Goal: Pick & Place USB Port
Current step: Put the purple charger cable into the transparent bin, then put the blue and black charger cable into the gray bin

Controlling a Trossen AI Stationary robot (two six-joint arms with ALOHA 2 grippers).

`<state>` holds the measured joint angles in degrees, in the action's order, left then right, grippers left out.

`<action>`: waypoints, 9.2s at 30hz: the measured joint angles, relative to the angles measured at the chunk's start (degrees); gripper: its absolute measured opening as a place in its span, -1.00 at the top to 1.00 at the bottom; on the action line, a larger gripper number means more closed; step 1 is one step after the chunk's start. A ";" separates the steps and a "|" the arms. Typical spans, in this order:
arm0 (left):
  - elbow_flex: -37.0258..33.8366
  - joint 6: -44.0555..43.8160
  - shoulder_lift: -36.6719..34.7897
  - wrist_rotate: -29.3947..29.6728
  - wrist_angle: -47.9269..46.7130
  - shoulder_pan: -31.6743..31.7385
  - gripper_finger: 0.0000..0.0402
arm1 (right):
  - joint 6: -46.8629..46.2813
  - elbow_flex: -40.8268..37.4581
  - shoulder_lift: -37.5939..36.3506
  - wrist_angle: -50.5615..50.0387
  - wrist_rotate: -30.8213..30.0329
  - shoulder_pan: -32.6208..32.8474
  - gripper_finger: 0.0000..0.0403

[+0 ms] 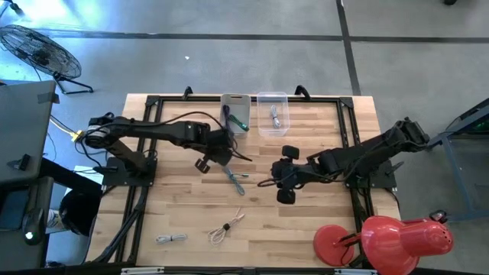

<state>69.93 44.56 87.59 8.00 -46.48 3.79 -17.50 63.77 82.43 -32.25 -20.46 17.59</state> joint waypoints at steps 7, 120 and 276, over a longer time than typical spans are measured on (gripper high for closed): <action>5.67 -2.27 -0.02 -3.23 -0.36 -3.44 0.88 | 6.76 0.00 0.00 3.27 -0.62 -1.12 0.28; 1.86 -7.34 -1.36 -7.48 29.68 -10.60 0.89 | 35.89 0.02 0.04 23.36 -1.32 0.74 0.93; 3.18 -39.94 -2.83 29.44 -39.23 -14.98 0.37 | 16.75 0.02 0.13 1.60 25.51 -29.96 0.47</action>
<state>73.11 4.61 84.77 37.44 -85.71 -11.19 -0.74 63.79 82.56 -30.64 5.05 -12.37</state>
